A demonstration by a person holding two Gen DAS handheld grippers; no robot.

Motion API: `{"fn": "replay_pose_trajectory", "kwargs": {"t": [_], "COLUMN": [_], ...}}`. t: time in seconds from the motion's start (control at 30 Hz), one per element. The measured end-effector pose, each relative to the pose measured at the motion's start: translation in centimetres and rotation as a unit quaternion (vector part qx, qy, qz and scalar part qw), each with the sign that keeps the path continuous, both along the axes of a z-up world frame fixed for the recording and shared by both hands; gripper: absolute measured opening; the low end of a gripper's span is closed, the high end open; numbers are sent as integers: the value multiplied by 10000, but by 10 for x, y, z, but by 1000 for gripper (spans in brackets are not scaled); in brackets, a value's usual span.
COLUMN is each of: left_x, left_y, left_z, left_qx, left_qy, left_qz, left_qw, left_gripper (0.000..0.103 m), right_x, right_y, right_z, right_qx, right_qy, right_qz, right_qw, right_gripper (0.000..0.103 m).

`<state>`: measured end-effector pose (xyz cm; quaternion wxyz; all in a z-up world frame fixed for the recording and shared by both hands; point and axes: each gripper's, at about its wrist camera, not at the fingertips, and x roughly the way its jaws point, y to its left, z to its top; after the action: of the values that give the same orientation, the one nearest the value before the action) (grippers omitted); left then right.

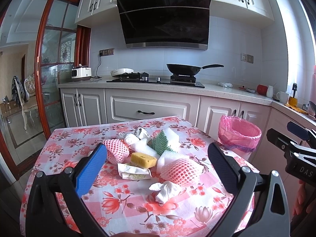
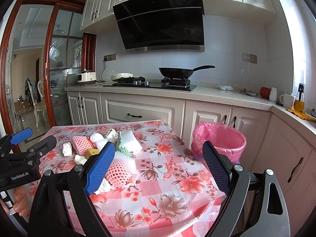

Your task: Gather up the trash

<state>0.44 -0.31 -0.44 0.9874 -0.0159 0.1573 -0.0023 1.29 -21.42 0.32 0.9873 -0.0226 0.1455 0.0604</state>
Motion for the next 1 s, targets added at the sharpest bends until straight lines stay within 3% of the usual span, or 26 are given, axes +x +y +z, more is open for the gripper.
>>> {"fn": "replay_pose_trajectory", "kwargs": {"t": [0.47,0.67,0.8,1.0], "left_x": [3,14,25,42], "left_y": [7,27,45,64], "left_z": [-7,-20,-36,-65], "left_qx": [17,-1,-56,327], "left_qy": [64,220,490,735], "left_qz": [48,130,314,728], "left_qw": [10000,9997,9983,9941], "left_gripper": [99,99,99,99], "right_x": [10,39,66,103], "right_y": [9,11,11,28], "right_z": [-9,-27,-46,-72], "right_qx": [-12,-161,10,5], "right_qy": [216,515,907,1238], "right_qz": [115,301,465,780], "right_qw": [9997,9981,9948,9892], "right_gripper": [85,85,85,85]}}
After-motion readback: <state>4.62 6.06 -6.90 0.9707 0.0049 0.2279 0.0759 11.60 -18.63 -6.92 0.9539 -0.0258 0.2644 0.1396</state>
